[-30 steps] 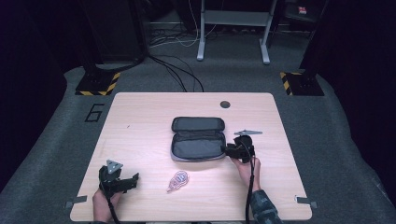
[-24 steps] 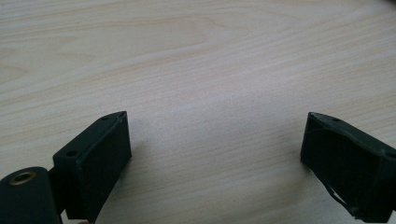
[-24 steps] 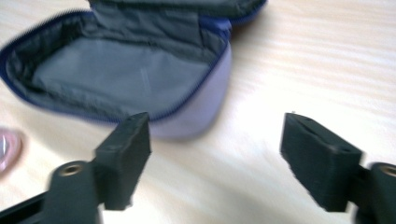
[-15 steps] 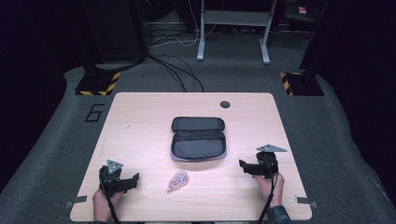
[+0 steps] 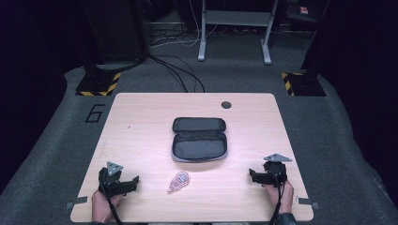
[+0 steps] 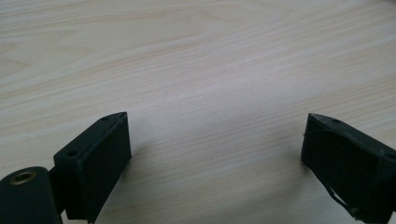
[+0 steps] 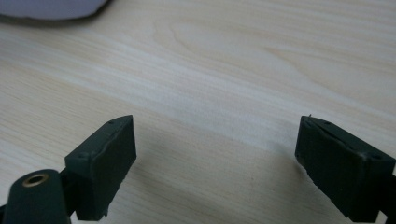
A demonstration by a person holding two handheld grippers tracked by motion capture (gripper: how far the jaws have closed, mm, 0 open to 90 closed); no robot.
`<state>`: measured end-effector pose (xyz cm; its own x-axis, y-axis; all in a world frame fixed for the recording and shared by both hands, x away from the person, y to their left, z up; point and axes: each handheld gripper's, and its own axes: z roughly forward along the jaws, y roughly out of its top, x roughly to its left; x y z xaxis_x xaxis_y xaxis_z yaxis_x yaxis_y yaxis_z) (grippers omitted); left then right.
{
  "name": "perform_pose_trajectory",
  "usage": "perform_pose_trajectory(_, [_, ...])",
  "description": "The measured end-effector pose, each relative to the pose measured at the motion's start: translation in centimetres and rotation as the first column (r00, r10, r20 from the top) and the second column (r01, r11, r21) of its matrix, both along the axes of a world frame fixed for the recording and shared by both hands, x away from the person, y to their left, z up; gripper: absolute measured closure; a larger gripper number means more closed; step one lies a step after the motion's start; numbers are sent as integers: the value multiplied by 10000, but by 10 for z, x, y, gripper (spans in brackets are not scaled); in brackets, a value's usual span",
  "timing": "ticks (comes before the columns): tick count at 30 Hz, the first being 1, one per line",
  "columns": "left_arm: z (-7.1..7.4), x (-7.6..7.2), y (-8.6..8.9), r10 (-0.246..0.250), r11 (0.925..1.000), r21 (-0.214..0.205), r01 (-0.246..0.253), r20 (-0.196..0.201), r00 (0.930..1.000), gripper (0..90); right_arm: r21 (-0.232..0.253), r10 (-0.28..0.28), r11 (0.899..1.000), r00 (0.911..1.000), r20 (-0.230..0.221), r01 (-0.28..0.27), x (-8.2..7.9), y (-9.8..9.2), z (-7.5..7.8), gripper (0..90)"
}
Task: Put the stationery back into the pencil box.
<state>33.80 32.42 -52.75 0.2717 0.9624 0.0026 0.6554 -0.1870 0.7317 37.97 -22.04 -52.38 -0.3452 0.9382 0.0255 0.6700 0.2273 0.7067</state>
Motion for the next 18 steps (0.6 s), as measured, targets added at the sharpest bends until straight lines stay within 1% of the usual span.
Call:
perform_pose_trajectory(1, [2, -2, -3, -293, 9994, -174, 294, 62, 9996, 72, -126, 36, 9999, 9999, 157, -34, -1, 1, -1, 108])
perform_pose_trajectory(2, [4, -3, -5, -445, 9986, -295, 449, 128, 9989, 60, -195, 79, 9998, 9998, 207, -75, -2, 0, -2, 115])
perform_pose_trajectory(3, [6, -4, -7, -699, 9968, -387, 704, 135, 9975, 55, -195, 150, 9997, 9996, 258, -145, -3, 0, -2, 112])
perform_pose_trajectory(4, [7, -6, -10, -791, 9955, -498, 807, 336, 9963, 55, -82, 130, 9999, 9991, 409, -127, -3, 0, -3, 106])
perform_pose_trajectory(5, [9, -7, -11, -1009, 9926, -641, 1030, 340, 9943, 56, -90, 89, 9999, 9987, 505, -85, -3, 0, -5, 104])
perform_pose_trajectory(6, [9, -7, -11, -1009, 9926, -641, 1030, 340, 9943, 57, -84, 94, 9999, 9986, 518, -90, -4, 0, -5, 101])
perform_pose_trajectory(7, [12, -8, -18, -1399, 9850, -969, 1425, 334, 9896, 53, -88, 98, 9999, 9985, 531, -94, -3, 0, -5, 101])
perform_pose_trajectory(8, [13, -9, -21, -1577, 9817, -1029, 1603, 335, 9869, 46, -84, 94, 9999, 9986, 518, -90, -3, 0, -5, 101])
perform_pose_trajectory(9, [14, -10, -25, -1800, 9778, -1033, 1821, 300, 9832, 43, -93, 103, 9999, 9986, 519, -98, -3, 0, -5, 100])
perform_pose_trajectory(10, [14, -10, -25, -1800, 9778, -1033, 1821, 300, 9832, 40, -93, 103, 9999, 9986, 519, -98, -3, 0, -5, 100])
perform_pose_trajectory(11, [14, -11, -35, -2035, 9727, -1059, 2065, 386, 9783, 35, -92, 101, 9999, 9987, 507, -96, -3, 0, -5, 99])
perform_pose_trajectory(12, [16, -11, -39, -2272, 9675, -1083, 2283, 227, 9736, 32, -123, 127, 9999, 9985, 539, -120, -3, 0, -5, 98])
perform_pose_trajectory(13, [16, -11, -44, -2357, 9656, -1062, 2376, 296, 9714, 26, -108, 106, 9999, 9986, 519, -101, -3, 0, -5, 98])
perform_pose_trajectory(14, [16, -11, -44, -2357, 9656, -1062, 2376, 296, 9714, 11, -108, 106, 9999, 9986, 519, -101, -3, 0, -5, 98])
perform_pose_trajectory(15, [17, -11, -49, -2542, 9617, -1008, 2551, 219, 9669, 11, -89, 85, 9999, 9987, 512, -80, -3, 0, -5, 98])
perform_pose_trajectory(16, [18, -11, -53, -2648, 9595, -925, 2659, 250, 9640, 4, -88, 92, 9999, 9987, 511, -88, -3, 0, -5, 97])
perform_pose_trajectory(17, [18, -12, -62, -2863, 9535, -904, 2874, 252, 9578, 3, -149, 198, 9997, 9984, 535, -190, -3, -1, -5, 90])
perform_pose_trajectory(18, [18, -12, -62, -2863, 9535, -904, 2874, 252, 9578, 3, -149, 198, 9997, 9984, 535, -190, -3, -1, -5, 90])
